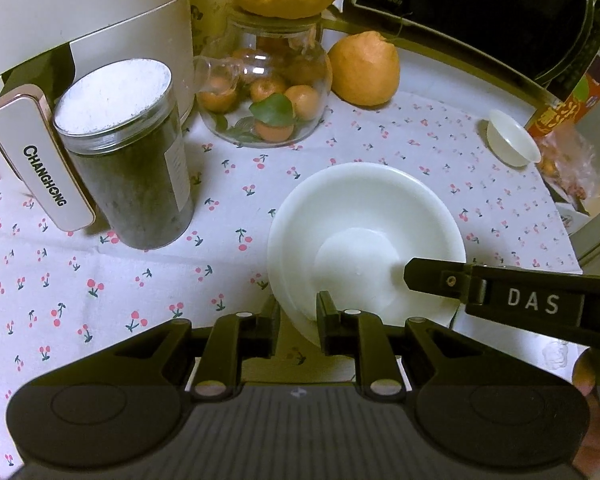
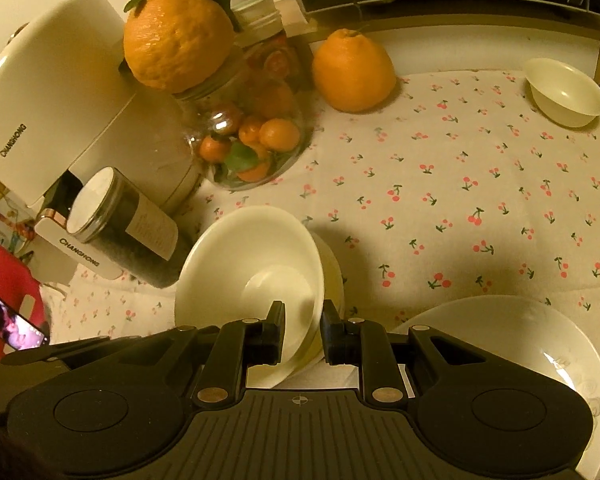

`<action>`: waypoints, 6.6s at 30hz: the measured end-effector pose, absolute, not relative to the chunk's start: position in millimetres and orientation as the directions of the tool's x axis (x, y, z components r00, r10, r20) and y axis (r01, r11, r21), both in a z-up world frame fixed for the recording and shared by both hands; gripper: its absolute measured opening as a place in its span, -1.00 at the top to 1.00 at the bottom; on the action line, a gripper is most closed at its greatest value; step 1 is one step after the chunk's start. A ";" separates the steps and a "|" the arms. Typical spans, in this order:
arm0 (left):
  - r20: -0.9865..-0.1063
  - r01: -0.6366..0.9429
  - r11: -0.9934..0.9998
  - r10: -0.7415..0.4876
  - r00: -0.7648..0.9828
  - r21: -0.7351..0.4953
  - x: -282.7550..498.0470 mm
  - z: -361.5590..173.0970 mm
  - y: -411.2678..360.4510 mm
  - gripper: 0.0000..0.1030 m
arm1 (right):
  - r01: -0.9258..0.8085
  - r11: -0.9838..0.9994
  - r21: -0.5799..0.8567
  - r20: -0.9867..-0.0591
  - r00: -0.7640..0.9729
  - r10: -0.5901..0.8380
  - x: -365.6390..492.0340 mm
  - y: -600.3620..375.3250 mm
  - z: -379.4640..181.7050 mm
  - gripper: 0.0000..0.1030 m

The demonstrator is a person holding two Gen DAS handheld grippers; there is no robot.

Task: Organize plates and bowls
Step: 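Lower the smaller white bowl onto the tablecloth and open both grippers, then move both grippers to the small white bowl beside the microwave, then close both grippers on the small white bowl rim and lift it, then carry the small white bowl with both grippers back across the tablecloth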

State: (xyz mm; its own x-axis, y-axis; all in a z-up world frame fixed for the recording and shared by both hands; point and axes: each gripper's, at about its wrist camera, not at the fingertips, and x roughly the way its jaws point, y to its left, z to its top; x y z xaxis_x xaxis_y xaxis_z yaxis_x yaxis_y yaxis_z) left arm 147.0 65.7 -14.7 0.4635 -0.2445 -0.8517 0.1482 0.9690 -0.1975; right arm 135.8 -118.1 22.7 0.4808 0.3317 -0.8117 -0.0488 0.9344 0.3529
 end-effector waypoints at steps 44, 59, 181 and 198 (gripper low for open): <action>-0.787 0.185 0.964 -0.262 0.558 -0.190 141.0 14.4 42.2 -0.64 | 0.037 0.923 0.382 -0.761 0.579 0.292 121.5 -211.8 48.9 -0.50; -0.733 0.241 0.955 -0.289 0.616 -0.173 143.7 25.9 -9.3 -0.94 | 0.082 0.936 0.341 -0.743 0.634 0.215 118.7 -265.3 47.2 -0.62; -0.626 0.298 0.868 -0.493 0.604 -0.396 247.3 45.9 -118.0 0.80 | 0.207 0.768 0.606 -0.541 0.815 0.207 197.1 -359.9 78.8 0.72; -0.647 0.231 0.871 -0.479 0.593 -0.434 198.2 39.4 -62.9 0.80 | 0.181 0.787 0.590 -0.586 0.767 0.263 156.8 -309.2 78.0 0.71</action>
State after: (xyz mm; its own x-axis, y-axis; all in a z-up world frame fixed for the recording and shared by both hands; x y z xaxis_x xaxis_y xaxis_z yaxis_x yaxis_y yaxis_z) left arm 198.2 -62.9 39.4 0.5931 -0.4794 -0.6468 0.2307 0.8709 -0.4340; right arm 156.8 -309.2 78.0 0.7666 0.2632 -0.5857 0.1809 0.7867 0.5903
